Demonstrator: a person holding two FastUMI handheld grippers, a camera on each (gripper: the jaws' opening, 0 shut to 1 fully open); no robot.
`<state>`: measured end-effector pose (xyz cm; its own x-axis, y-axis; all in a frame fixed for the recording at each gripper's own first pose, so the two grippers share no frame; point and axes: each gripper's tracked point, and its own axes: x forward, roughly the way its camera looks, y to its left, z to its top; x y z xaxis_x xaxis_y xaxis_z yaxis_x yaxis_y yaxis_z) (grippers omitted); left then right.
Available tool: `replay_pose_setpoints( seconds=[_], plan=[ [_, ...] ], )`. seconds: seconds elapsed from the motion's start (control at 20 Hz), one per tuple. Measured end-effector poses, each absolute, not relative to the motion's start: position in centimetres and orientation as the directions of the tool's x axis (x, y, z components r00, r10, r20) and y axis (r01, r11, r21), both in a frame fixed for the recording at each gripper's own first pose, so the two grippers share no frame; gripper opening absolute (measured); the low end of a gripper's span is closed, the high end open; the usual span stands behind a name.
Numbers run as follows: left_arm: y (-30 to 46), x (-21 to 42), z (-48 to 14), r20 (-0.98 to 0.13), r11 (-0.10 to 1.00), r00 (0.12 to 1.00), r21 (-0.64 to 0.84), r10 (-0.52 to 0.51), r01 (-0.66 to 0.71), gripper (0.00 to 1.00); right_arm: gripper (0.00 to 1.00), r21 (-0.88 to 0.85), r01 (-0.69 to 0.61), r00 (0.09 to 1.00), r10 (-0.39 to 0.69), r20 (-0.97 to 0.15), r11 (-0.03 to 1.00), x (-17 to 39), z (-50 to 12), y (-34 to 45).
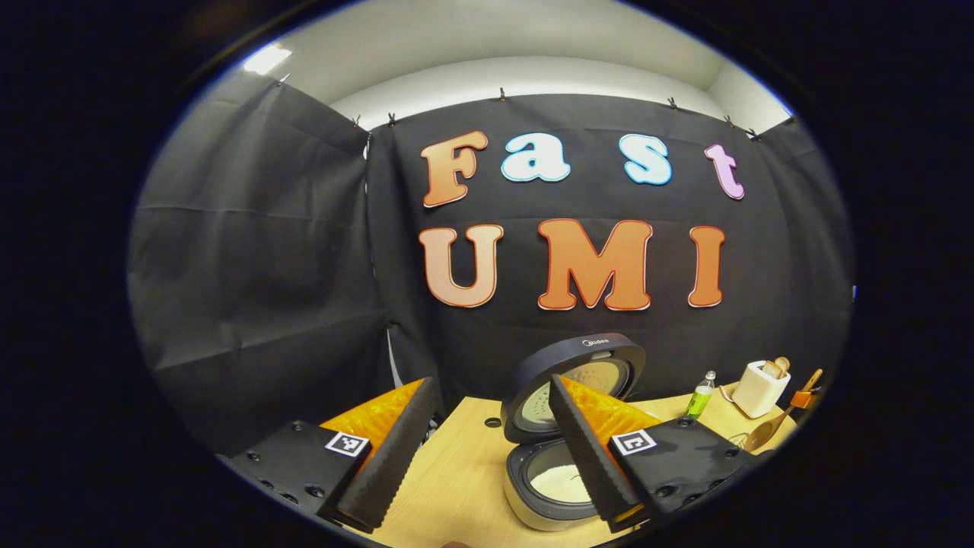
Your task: Close the left gripper, press the button to open the rice cooker; take a wooden spoon from the chopstick holder with the right hand, scoop a spoonful of rice and pour it into the rice cooker, then put the wooden spoon back into the chopstick holder.
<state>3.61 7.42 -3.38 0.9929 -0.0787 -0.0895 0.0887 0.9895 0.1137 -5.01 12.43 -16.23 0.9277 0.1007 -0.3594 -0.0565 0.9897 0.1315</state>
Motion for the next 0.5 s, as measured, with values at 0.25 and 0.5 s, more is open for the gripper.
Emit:
replay_pose_setpoints(
  seconds=[0.25,0.5],
  plan=[
    [9.2,4.5,-3.8,-0.101,0.984,0.986,0.108,-0.132,0.143,0.97,0.02,0.063,-0.083,0.934,0.099,-0.344,0.995,-8.3,-17.0,16.4],
    [11.6,4.3,-4.0,-0.107,0.984,0.986,0.112,-0.125,0.137,0.97,0.02,-0.078,-0.101,0.920,0.063,-0.386,0.992,-9.5,-21.6,18.5]
  ],
)
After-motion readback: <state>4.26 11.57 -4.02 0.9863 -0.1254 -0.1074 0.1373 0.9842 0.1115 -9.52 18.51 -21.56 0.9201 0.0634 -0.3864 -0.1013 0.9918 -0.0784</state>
